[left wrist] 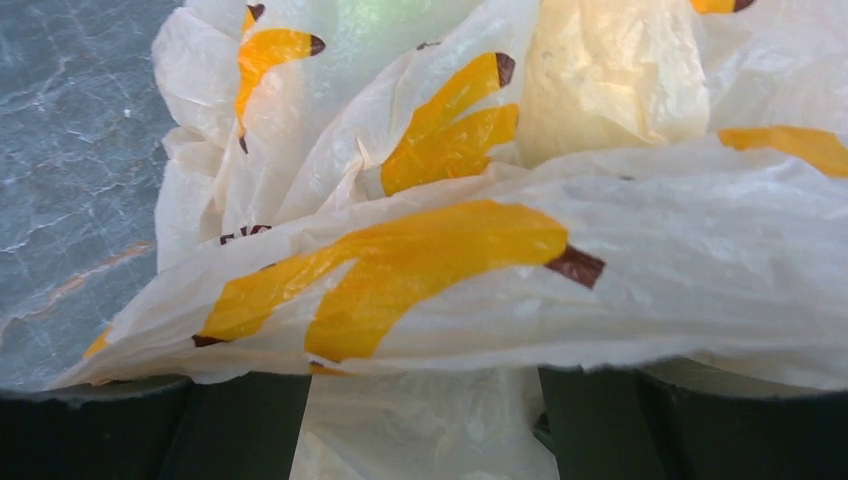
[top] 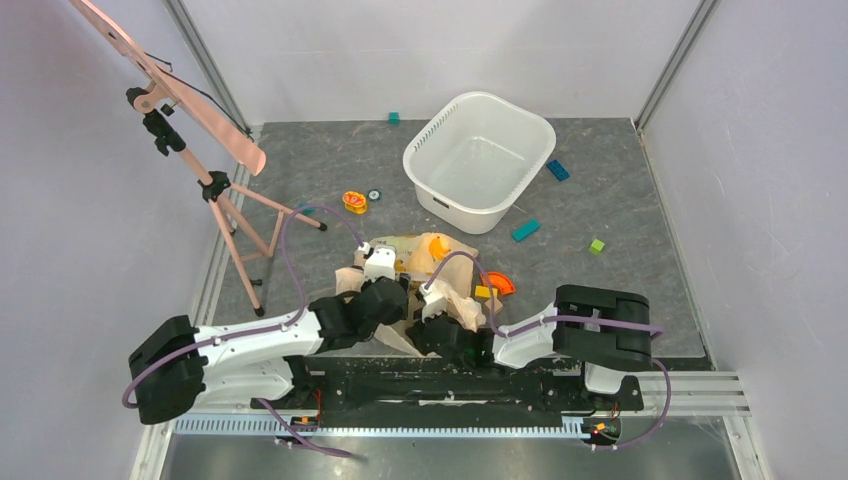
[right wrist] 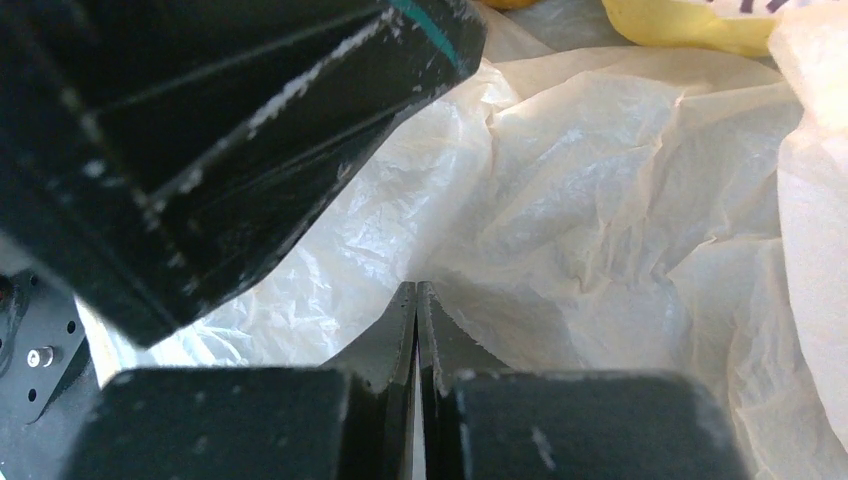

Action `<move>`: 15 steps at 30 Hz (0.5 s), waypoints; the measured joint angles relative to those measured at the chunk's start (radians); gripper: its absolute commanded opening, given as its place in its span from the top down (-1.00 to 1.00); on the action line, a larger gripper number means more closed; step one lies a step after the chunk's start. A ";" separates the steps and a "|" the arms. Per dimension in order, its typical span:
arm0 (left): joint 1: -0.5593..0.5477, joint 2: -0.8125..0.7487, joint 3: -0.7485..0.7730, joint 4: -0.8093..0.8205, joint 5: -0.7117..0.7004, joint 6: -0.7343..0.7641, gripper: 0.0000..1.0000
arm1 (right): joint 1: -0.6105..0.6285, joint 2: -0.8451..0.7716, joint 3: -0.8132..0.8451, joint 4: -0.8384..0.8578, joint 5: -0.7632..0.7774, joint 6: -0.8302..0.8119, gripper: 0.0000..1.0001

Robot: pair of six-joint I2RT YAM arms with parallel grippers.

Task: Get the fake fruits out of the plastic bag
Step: Adjust the plastic bag at the center of the board.

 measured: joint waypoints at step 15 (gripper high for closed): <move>0.137 0.117 0.067 0.003 -0.003 0.005 -0.99 | 0.000 -0.006 -0.022 0.028 0.000 0.014 1.00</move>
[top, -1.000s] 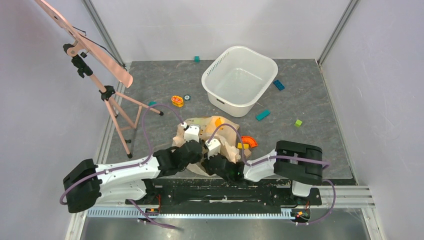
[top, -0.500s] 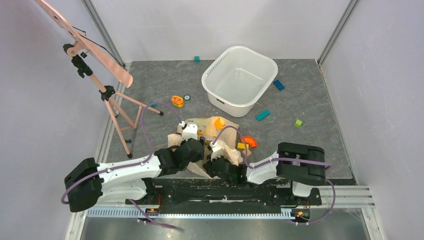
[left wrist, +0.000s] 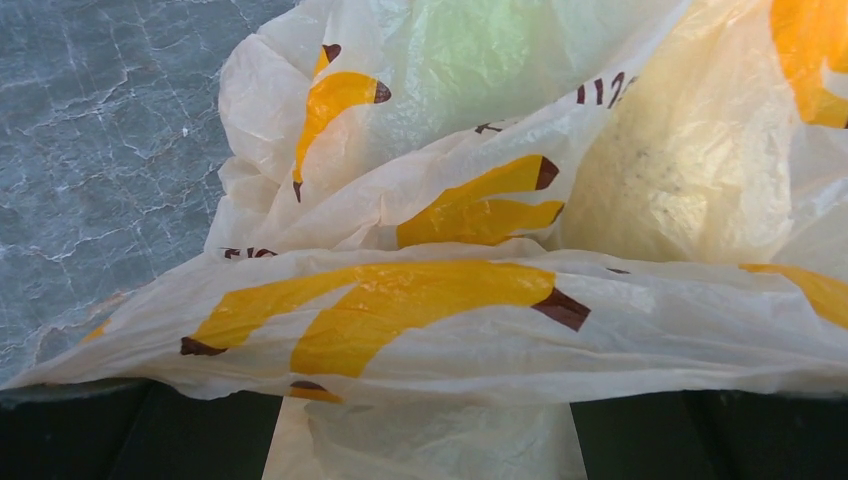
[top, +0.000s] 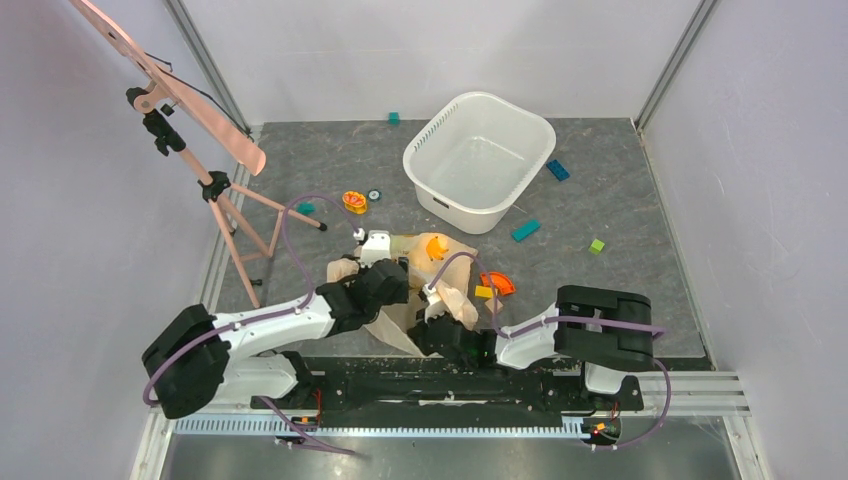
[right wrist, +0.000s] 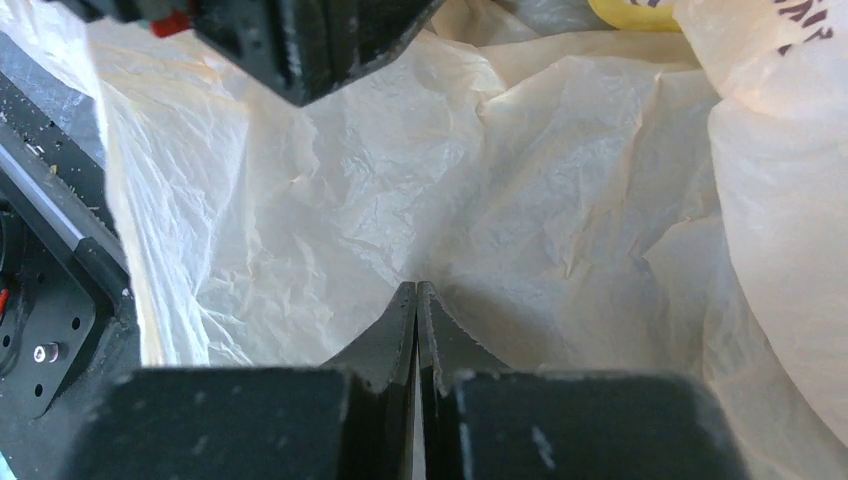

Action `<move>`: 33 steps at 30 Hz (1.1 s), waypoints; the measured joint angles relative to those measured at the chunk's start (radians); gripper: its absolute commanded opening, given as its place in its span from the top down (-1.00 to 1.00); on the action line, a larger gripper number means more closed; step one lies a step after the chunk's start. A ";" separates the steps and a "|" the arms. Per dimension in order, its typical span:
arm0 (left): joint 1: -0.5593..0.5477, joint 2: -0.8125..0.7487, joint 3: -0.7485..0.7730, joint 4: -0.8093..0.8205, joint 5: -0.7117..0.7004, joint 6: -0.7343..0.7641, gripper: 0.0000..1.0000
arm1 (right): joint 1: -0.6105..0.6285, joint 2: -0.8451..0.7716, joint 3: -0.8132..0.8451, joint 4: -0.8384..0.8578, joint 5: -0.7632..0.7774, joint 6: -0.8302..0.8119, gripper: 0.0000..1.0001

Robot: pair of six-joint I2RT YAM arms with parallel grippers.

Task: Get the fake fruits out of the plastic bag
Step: Adjust the plastic bag at the center of the board.

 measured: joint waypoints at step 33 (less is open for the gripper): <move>0.075 0.220 0.021 0.222 0.128 0.108 -0.02 | 0.000 -0.044 -0.050 0.002 -0.001 0.004 1.00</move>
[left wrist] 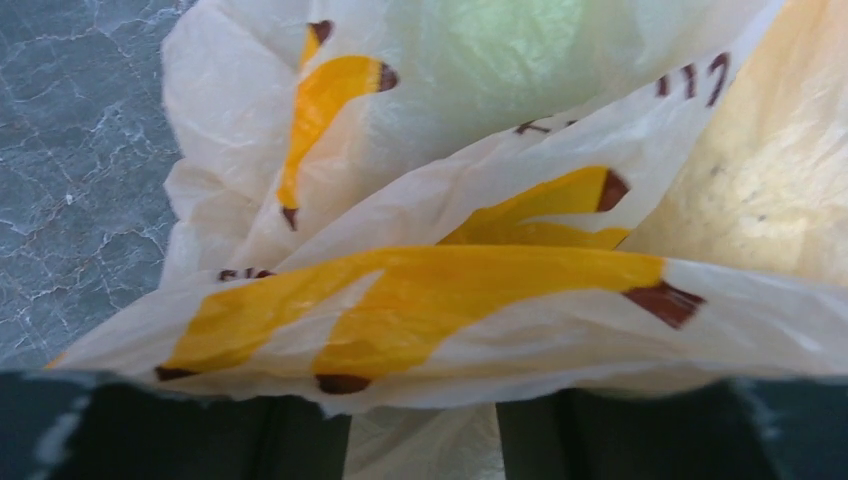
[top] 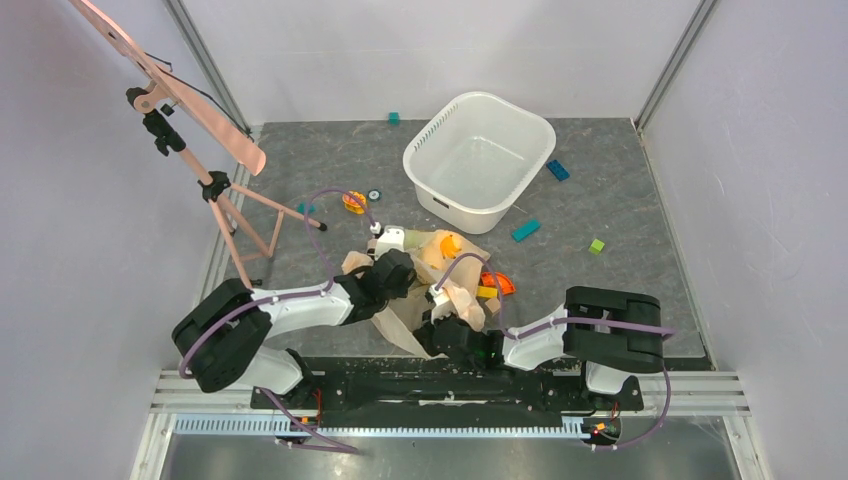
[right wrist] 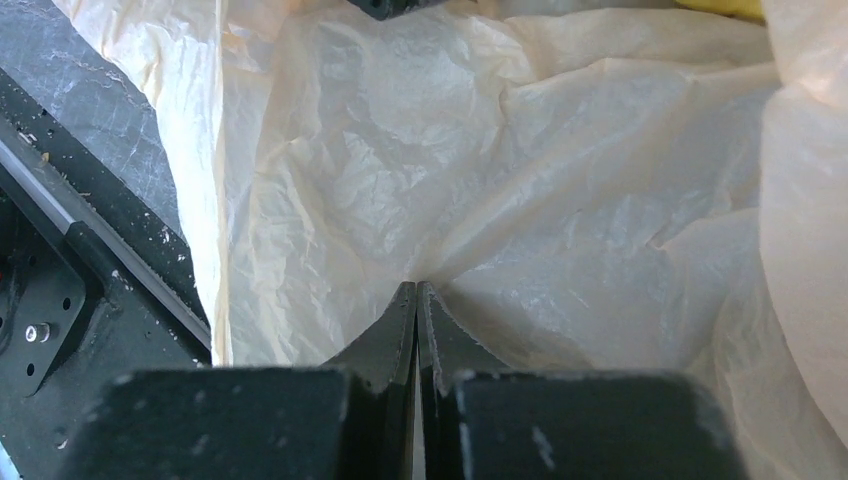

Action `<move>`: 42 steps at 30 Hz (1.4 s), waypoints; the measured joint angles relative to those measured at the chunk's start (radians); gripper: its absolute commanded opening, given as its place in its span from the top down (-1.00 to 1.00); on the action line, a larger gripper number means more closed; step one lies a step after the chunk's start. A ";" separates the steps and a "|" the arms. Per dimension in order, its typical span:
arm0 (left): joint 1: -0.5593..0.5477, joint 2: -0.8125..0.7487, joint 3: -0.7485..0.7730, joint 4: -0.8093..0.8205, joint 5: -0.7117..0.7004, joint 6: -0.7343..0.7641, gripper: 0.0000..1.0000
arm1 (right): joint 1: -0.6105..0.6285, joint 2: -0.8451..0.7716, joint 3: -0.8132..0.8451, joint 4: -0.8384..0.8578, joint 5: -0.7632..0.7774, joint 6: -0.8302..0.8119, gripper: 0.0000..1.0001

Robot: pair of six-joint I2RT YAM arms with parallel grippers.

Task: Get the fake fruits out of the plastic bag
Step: Adjust the plastic bag at the center of the board.

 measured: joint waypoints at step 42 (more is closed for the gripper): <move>0.002 -0.042 0.106 -0.125 0.054 0.026 -0.63 | 0.001 -0.029 -0.038 0.010 -0.008 0.027 1.00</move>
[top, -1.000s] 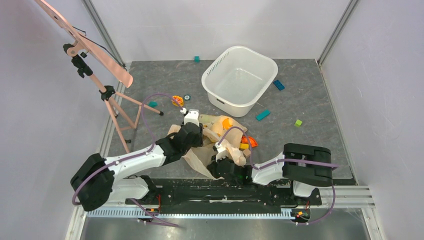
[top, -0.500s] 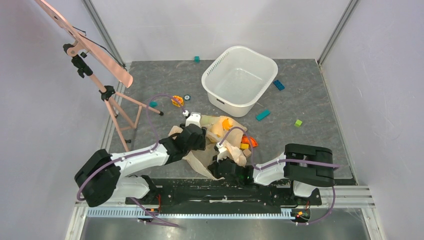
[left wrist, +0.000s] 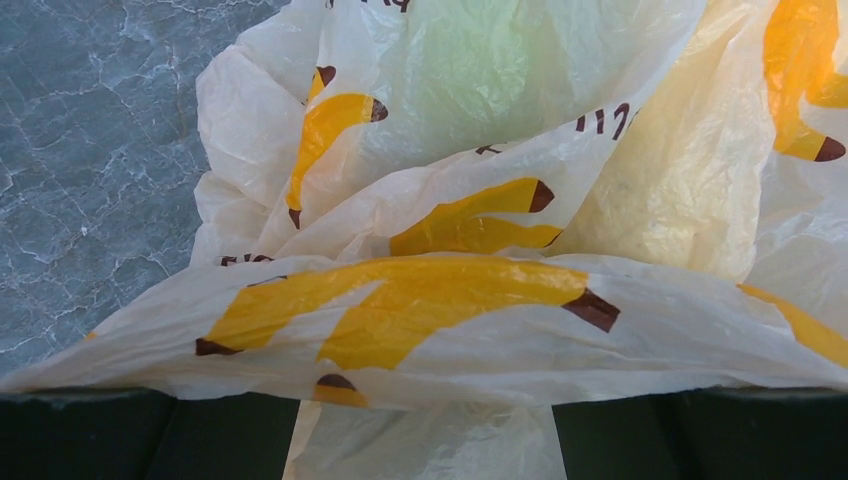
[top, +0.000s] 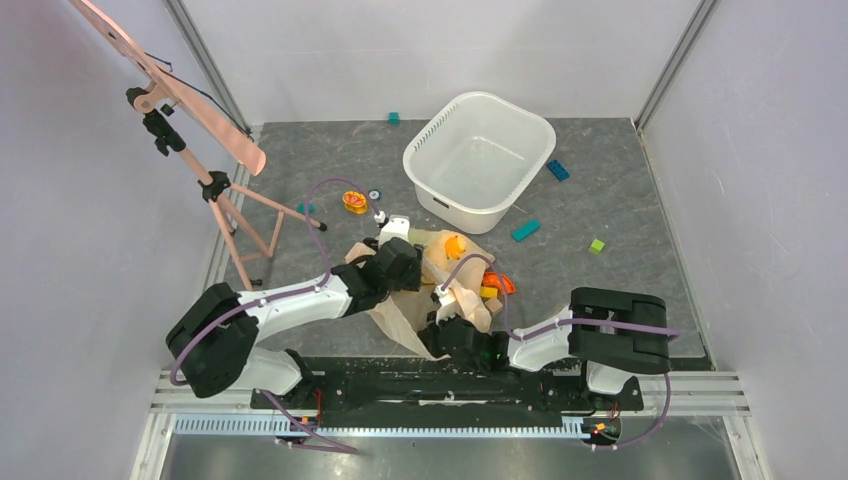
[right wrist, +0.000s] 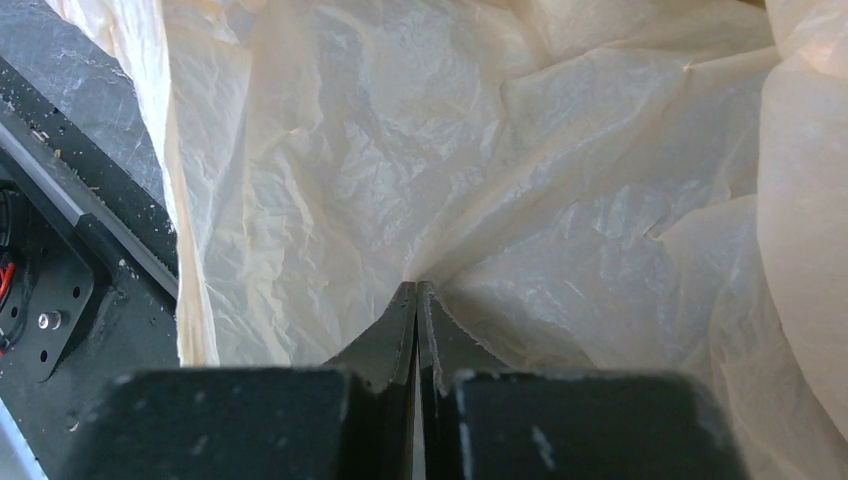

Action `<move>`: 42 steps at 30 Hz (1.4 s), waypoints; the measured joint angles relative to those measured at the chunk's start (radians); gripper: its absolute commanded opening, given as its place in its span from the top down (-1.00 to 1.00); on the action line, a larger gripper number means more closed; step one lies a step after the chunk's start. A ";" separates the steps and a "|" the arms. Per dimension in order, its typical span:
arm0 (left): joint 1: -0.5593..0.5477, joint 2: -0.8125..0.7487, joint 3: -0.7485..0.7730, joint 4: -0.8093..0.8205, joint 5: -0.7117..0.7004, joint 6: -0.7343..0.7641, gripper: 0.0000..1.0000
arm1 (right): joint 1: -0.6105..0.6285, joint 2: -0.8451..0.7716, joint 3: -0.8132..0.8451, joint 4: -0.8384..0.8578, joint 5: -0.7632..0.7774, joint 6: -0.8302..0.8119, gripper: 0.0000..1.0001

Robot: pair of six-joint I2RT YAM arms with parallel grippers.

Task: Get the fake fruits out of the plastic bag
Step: Adjust the plastic bag at the center of the board.

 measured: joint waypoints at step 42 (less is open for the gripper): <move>0.005 -0.352 -0.308 0.027 0.168 -0.069 0.96 | -0.136 -0.036 0.296 -0.313 -0.015 -0.217 0.52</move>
